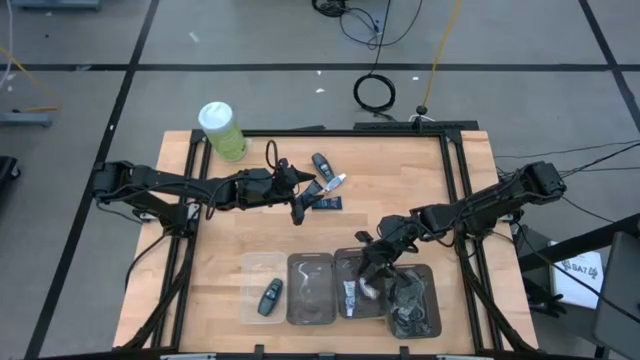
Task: Pick & Place Travel size toiletries
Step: Put the right white toothpaste into the middle black bin, then put the white toothpaste into the middle black bin
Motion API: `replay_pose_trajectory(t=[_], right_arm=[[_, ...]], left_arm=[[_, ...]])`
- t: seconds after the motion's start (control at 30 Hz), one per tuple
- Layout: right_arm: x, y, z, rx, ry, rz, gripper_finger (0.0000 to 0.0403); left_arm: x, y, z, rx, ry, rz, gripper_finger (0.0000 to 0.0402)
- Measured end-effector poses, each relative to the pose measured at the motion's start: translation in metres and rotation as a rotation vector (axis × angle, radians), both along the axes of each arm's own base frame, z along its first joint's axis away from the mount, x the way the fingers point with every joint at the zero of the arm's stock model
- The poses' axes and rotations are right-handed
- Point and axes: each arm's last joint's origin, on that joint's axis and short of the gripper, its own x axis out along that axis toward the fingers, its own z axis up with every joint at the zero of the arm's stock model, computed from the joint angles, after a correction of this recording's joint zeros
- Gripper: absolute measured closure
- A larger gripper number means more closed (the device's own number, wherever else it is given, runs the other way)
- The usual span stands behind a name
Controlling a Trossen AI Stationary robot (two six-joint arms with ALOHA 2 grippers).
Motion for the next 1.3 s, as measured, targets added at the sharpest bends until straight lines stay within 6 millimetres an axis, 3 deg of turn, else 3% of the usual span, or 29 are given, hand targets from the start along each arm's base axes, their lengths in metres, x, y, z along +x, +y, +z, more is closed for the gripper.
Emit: replay_pose_trajectory(t=[0.37,0.77,0.9,1.07,1.3], right_arm=[[0.0,-0.028,0.011,-0.01,-0.027,-0.123,0.0266],[-0.002,-0.094,0.019,-0.42,-0.084,-0.904,0.0273],[0.0,-0.117,0.01,-0.402,-0.027,-0.886,0.0257],[0.015,-0.15,0.0,-0.337,0.065,-0.894,0.0203],[0.05,-0.193,-0.03,-0.346,0.213,-0.898,0.0137]], left_arm=[[0.0,0.0,0.0,0.0,0.001,0.001,0.0107],[0.0,0.0,0.0,0.0,0.0,-0.001,0.0107],[0.0,0.0,0.0,-0.017,-0.006,0.002,0.0107],[0.0,0.0,0.0,-0.017,-0.006,0.002,0.0107],[0.0,0.0,0.0,-0.017,-0.006,-0.001,0.0107]])
